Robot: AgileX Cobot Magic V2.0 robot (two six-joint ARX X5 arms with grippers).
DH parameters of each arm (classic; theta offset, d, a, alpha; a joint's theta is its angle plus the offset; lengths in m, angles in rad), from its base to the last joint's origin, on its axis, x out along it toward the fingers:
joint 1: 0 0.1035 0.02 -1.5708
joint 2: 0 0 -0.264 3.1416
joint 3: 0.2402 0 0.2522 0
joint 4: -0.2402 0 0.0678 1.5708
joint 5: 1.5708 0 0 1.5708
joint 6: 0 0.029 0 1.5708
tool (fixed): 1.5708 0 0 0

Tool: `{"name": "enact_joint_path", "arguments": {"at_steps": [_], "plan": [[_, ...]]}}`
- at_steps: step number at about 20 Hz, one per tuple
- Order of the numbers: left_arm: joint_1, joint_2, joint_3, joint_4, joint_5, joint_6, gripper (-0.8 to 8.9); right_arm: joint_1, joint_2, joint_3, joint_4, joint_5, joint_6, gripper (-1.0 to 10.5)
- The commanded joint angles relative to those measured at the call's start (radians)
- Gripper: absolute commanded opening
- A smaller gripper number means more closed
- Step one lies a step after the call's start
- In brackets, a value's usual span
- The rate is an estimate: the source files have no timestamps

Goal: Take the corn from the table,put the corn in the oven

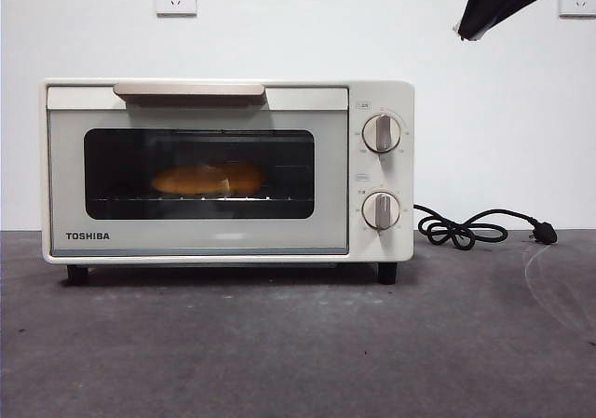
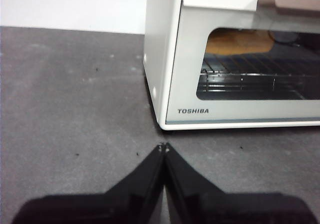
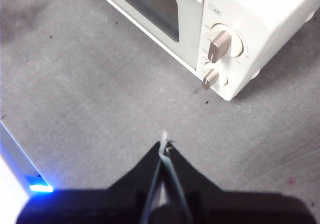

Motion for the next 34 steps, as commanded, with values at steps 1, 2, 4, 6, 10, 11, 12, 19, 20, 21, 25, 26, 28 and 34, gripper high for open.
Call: {"name": "enact_joint_path", "arguments": {"at_steps": [1,2,4,6,10,11,12,19,20,21,25,26,28,34], "plan": [[0.003,-0.002,-0.008,0.008,0.001,0.022,-0.03,0.000,0.006,0.000,0.009,0.000,0.003,0.0],[0.003,-0.002,-0.008,0.011,0.001,0.022,-0.04,0.000,0.006,0.000,0.011,0.000,0.003,0.0],[0.003,-0.002,-0.008,0.011,0.001,0.022,-0.03,0.000,0.006,0.000,0.012,0.000,0.003,0.0],[0.003,-0.002,-0.008,0.011,0.000,0.022,-0.03,0.000,0.006,0.000,0.012,0.000,0.003,0.0],[0.003,-0.001,-0.008,0.011,0.000,0.022,-0.03,0.000,0.006,0.000,0.012,0.000,0.003,0.0],[0.003,0.000,-0.008,0.011,0.000,0.022,-0.04,0.000,0.006,0.000,0.012,0.000,0.003,0.0],[0.003,0.000,-0.008,0.011,0.000,0.022,-0.04,0.000,0.006,0.000,0.012,0.000,0.003,0.0],[0.003,0.001,-0.008,0.011,0.000,0.022,-0.03,0.000,0.006,0.000,0.012,0.000,0.003,0.0],[0.003,0.001,-0.008,0.011,0.000,0.022,-0.03,0.000,0.006,0.000,0.012,0.000,0.003,0.0],[0.003,0.001,-0.008,0.011,0.000,0.022,-0.04,0.000,0.006,0.000,0.012,0.000,0.003,0.0],[0.003,0.002,-0.008,0.011,0.000,0.022,-0.03,-0.002,0.006,0.000,0.018,0.051,-0.006,0.0],[0.003,0.002,-0.008,0.011,0.000,0.022,-0.04,-0.007,0.005,0.000,0.028,0.093,-0.007,0.0],[0.003,0.005,-0.008,0.011,0.000,0.022,-0.04,-0.013,0.004,-0.001,0.034,0.183,-0.072,0.0],[0.003,0.008,-0.008,0.011,0.000,0.022,-0.03,-0.248,-0.028,-0.005,0.120,0.185,-0.072,0.0]]}}
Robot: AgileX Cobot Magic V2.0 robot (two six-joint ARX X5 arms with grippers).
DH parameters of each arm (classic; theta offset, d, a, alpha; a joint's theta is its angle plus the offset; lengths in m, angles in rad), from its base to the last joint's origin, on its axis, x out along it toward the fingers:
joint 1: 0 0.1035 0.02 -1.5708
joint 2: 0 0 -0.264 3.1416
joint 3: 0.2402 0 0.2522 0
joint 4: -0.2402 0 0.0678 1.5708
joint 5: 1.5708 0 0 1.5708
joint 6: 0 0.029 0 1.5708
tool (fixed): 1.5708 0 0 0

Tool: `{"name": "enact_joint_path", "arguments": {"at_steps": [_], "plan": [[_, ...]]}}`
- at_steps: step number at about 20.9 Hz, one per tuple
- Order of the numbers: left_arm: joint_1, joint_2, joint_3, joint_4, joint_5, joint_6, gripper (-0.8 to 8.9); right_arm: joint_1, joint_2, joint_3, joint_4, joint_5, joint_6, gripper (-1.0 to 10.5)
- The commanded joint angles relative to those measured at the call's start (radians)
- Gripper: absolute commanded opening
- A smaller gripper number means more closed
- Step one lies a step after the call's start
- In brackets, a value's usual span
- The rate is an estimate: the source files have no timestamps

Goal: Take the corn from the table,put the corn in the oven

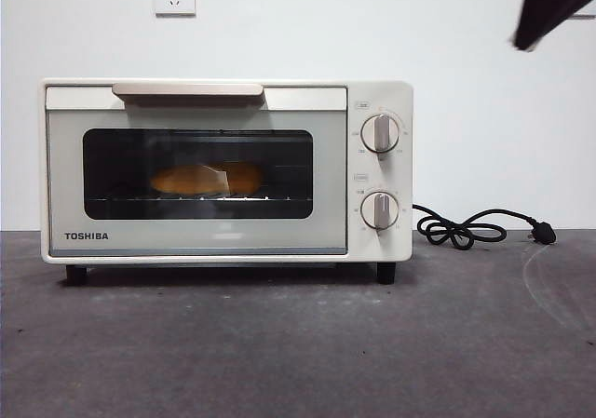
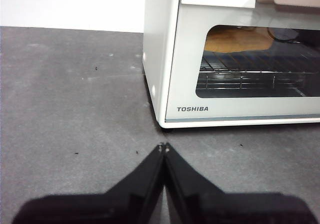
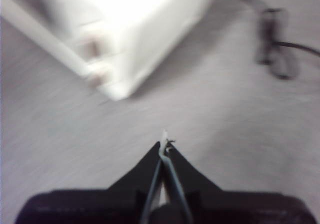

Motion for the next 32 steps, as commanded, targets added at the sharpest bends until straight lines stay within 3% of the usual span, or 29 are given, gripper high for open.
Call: {"name": "enact_joint_path", "arguments": {"at_steps": [1,4,8,11,15,17,25,32], "plan": [[0.003,0.000,-0.008,0.011,0.000,0.015,-0.04,-0.113,-0.022,-0.005,0.019,-0.039,0.082,0.0],[0.003,0.000,-0.008,0.011,0.000,0.015,-0.03,-0.272,-0.079,-0.049,0.047,-0.069,0.145,0.0],[0.003,0.000,-0.008,0.011,0.000,0.015,-0.03,-0.384,-0.246,-0.274,0.211,-0.069,0.145,0.0],[0.003,0.000,-0.008,0.011,0.000,0.015,-0.03,-0.402,-0.406,-0.517,0.433,-0.070,0.163,0.0],[0.003,0.000,-0.008,0.011,0.000,0.015,-0.04,-0.401,-0.610,-0.830,0.741,-0.068,0.252,0.0],[0.003,0.000,-0.008,0.011,0.000,0.015,-0.04,-0.401,-0.698,-0.943,0.811,-0.053,0.283,0.0],[0.003,0.000,-0.008,0.011,0.000,0.015,-0.04,-0.401,-0.929,-1.122,0.806,-0.035,0.375,0.0],[0.003,0.000,-0.008,0.011,0.000,0.015,-0.04,-0.401,-1.048,-1.161,0.715,-0.015,0.380,0.0]]}}
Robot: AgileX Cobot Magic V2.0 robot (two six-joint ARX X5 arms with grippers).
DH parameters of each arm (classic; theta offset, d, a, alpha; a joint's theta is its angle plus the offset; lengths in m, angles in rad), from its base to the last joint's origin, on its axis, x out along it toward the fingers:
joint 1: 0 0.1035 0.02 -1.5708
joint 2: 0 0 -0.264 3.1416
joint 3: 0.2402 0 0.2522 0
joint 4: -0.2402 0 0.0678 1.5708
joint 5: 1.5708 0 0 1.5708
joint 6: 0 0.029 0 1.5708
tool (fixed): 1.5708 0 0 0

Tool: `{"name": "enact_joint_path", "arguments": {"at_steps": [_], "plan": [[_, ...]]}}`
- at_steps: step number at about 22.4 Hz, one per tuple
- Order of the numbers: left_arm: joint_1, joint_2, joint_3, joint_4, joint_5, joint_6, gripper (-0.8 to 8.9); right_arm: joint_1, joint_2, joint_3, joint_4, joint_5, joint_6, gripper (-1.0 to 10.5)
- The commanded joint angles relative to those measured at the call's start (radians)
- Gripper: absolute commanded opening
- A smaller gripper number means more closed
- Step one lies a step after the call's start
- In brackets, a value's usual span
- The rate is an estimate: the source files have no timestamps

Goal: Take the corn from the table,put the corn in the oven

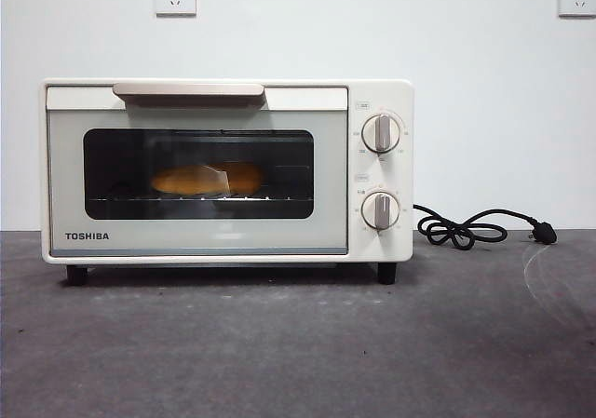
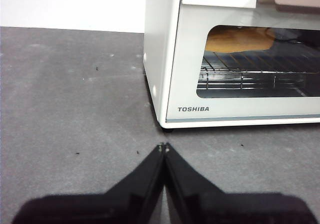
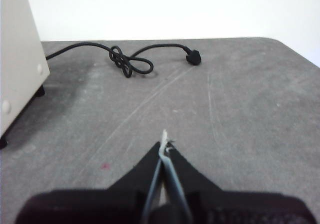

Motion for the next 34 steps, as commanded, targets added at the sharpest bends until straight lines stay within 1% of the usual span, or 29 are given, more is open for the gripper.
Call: {"name": "enact_joint_path", "arguments": {"at_steps": [1,8,15,21,25,27,31,34], "plan": [[0.003,0.000,-0.008,0.011,0.000,0.013,-0.04,0.000,-0.036,-0.016,-0.043,0.002,0.016,0.0],[0.003,0.000,-0.008,0.011,0.000,0.013,-0.04,0.000,-0.108,-0.025,-0.183,0.008,0.016,0.0],[0.003,0.000,-0.008,0.011,0.000,0.013,-0.03,0.000,-0.148,-0.029,-0.167,0.011,0.037,0.0],[0.003,0.000,-0.008,0.011,0.000,0.013,-0.03,0.000,-0.148,-0.031,-0.164,0.035,0.036,0.0],[0.003,0.000,-0.008,0.011,0.000,0.013,-0.04,0.000,-0.148,-0.032,-0.165,0.078,0.039,0.0],[0.003,0.000,-0.008,0.011,0.000,0.013,-0.04,0.000,-0.148,-0.033,-0.162,0.083,0.043,0.0],[0.003,0.000,-0.008,0.011,0.000,0.013,-0.03,0.000,-0.148,-0.050,-0.098,0.079,0.042,0.0],[0.003,0.000,-0.008,0.011,0.000,0.013,-0.04,0.000,-0.148,-0.050,-0.055,0.096,0.013,0.0]]}}
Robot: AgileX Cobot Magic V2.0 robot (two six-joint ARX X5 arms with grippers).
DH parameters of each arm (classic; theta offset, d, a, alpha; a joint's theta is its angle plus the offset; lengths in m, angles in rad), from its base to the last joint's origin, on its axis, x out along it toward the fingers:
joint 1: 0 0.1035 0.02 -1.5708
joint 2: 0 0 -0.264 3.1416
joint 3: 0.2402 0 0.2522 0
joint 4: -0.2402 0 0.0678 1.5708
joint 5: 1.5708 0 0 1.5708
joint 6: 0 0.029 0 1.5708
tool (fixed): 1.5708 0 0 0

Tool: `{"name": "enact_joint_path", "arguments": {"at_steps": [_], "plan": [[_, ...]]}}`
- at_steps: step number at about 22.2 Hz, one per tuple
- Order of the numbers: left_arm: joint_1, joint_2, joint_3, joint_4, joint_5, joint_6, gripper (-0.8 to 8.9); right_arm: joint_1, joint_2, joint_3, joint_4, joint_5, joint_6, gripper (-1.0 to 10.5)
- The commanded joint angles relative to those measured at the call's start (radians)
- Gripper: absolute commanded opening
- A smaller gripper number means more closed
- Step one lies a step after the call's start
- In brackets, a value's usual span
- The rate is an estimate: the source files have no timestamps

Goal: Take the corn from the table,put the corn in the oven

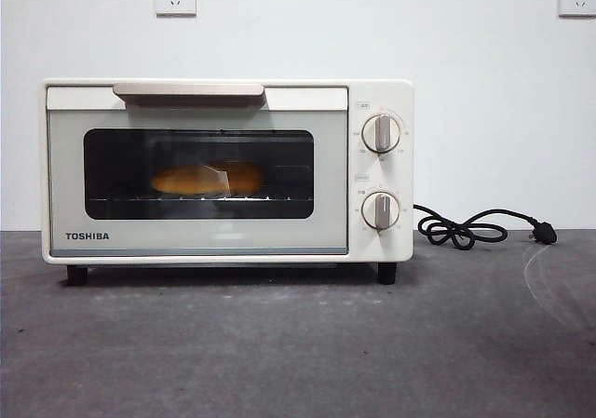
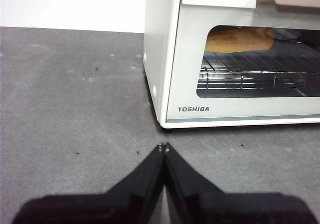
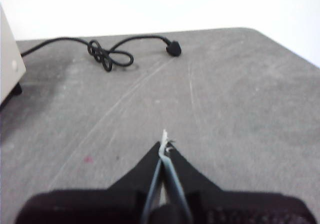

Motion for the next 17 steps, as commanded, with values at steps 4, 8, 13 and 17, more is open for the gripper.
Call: {"name": "enact_joint_path", "arguments": {"at_steps": [4,8,13,17], "plan": [[0.003,0.000,-0.008,0.011,0.000,0.013,-0.03,0.000,-0.003,-0.010,-0.023,0.010,-0.010,0.0],[0.003,0.000,-0.008,0.011,0.000,0.013,-0.03,0.000,-0.003,-0.010,-0.031,0.003,0.061,0.0],[0.003,0.000,-0.008,0.011,0.000,0.013,-0.04,0.001,-0.002,-0.010,-0.032,0.003,0.090,0.0],[0.003,0.000,-0.008,0.011,0.000,0.013,-0.04,0.001,-0.002,-0.010,-0.028,0.004,0.090,0.0]]}}
